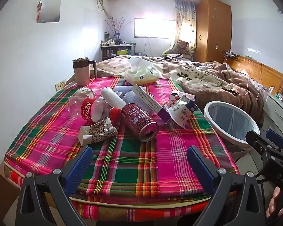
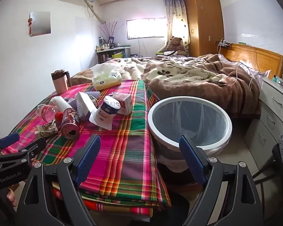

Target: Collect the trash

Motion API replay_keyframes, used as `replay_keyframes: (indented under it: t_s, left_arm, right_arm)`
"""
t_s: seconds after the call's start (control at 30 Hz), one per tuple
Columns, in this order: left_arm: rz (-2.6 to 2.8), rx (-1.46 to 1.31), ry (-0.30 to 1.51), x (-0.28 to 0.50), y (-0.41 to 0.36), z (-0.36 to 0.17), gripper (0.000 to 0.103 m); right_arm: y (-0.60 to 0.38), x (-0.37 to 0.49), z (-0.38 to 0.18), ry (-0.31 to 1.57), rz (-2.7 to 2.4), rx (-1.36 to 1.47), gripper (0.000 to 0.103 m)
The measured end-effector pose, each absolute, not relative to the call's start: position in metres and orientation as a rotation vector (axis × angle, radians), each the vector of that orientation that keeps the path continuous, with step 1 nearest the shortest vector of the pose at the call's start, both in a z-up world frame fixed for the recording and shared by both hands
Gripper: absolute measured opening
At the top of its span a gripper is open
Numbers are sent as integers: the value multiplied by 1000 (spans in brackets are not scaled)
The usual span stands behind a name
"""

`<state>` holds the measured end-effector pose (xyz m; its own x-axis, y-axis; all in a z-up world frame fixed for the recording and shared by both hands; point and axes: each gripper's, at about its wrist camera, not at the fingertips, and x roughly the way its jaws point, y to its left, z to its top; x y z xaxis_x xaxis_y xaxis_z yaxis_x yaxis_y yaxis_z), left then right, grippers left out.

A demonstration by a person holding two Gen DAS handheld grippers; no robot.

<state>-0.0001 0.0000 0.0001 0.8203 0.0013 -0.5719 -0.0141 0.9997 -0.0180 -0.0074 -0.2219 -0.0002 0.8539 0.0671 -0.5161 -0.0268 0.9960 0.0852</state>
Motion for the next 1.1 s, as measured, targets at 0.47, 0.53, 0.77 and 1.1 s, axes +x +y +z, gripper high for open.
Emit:
replay_keyframes:
  t_s: [0.47,0.53,0.77,1.1]
  left_arm:
    - [8,-26,602,-3,0,3,101]
    - [6,-20,602,-3,-1,3,101]
    - [7,-17,600,-3,-1,2,101]
    - [8,-17,599,-3,0,2,101]
  right_arm:
    - [-225,-9,1,539,47,69,87]
    - [-225,-9,2,539,46,69,87]
    - [-223,-10,3,535,42,65,87]
    - [-222,-12,5,530,40,55,87]
